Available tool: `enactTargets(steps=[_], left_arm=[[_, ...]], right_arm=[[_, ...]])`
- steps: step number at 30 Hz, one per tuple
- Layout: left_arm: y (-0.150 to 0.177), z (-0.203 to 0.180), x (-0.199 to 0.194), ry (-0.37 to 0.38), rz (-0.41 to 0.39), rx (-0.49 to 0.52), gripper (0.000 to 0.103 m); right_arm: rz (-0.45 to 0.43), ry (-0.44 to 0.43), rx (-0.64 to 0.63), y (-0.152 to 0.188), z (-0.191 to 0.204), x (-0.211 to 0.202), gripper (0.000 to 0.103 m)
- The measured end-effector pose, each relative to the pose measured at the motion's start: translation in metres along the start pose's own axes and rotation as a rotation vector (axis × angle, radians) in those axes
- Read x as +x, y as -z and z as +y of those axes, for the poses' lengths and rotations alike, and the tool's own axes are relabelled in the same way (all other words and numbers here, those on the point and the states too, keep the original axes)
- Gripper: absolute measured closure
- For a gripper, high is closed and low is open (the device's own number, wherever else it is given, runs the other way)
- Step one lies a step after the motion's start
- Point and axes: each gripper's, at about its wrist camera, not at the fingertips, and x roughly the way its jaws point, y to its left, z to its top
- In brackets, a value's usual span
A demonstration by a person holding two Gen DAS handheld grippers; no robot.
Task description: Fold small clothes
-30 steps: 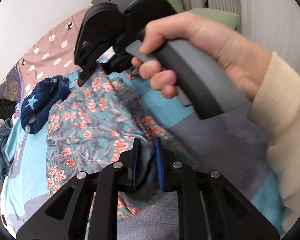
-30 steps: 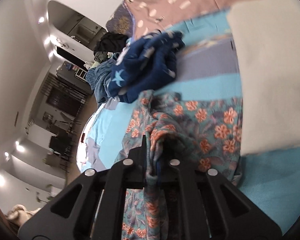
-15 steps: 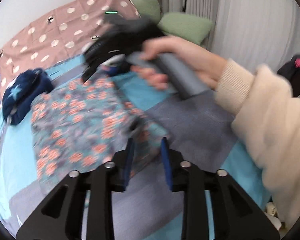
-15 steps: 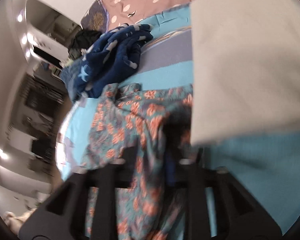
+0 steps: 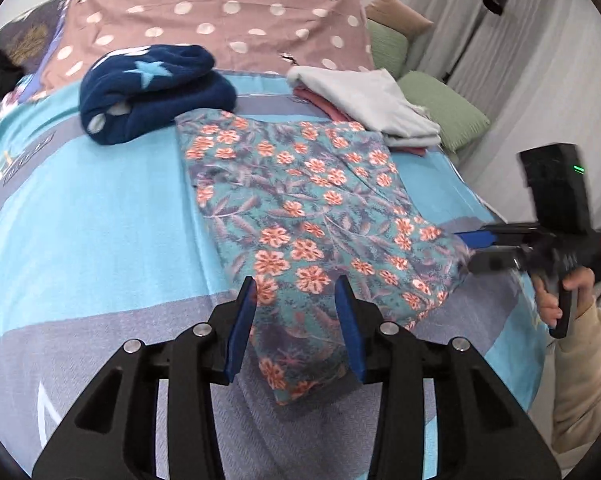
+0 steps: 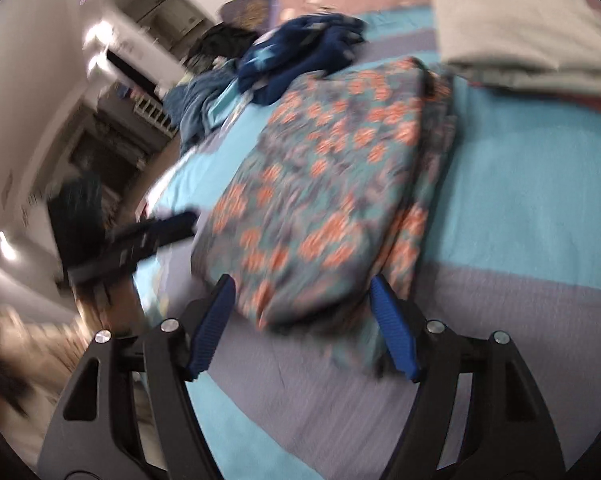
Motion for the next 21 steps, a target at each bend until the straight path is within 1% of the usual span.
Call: enactTargets(steps=[2,3,4,6,8,9,10,11,13,14,15,18,21], left_arm=[[0.003,-0.003,0.008,0.017,0.018,0.027,0.061],[0.005,-0.005,0.011,0.011,0.023,0.040,0.061],[0.007,-0.006,0.014,0.001,0.026,0.053,0.061],[0.008,-0.007,0.018,-0.008,0.033,0.067,0.061],[0.009,-0.004,0.019,0.004,0.041,0.058,0.060],[0.008,-0.003,0.021,0.010,0.046,0.055,0.059],[0.008,-0.002,0.022,0.016,0.052,0.051,0.059],[0.009,0.000,0.022,0.021,0.058,0.045,0.059],[0.009,0.001,0.023,0.026,0.063,0.039,0.059],[0.009,0.001,0.022,0.026,0.063,0.040,0.059],[0.009,0.000,0.022,0.025,0.063,0.043,0.058],[0.010,-0.003,0.019,0.028,0.061,0.062,0.053],[0.011,-0.008,0.016,0.044,0.062,0.081,0.053]], right_arm=[[-0.011,0.106,-0.155,0.008,0.024,-0.001,0.031],[0.003,0.117,-0.202,0.010,0.033,0.001,0.031],[0.025,0.098,-0.219,0.013,0.036,0.003,0.034],[0.055,0.102,-0.236,0.011,0.040,0.011,0.038],[0.067,0.108,-0.249,0.008,0.038,0.019,0.040],[0.066,0.098,-0.245,0.005,0.036,0.021,0.044],[0.059,0.083,-0.244,0.004,0.036,0.023,0.053],[0.046,0.074,-0.245,0.001,0.034,0.024,0.059],[0.031,0.081,-0.237,-0.004,0.032,0.026,0.092],[0.026,0.059,-0.222,-0.004,0.026,0.025,0.092],[0.017,0.057,-0.222,-0.003,0.024,0.020,0.096],[-0.018,0.082,-0.215,0.002,0.021,0.004,0.098],[-0.033,0.077,-0.205,0.006,0.019,-0.008,0.098]])
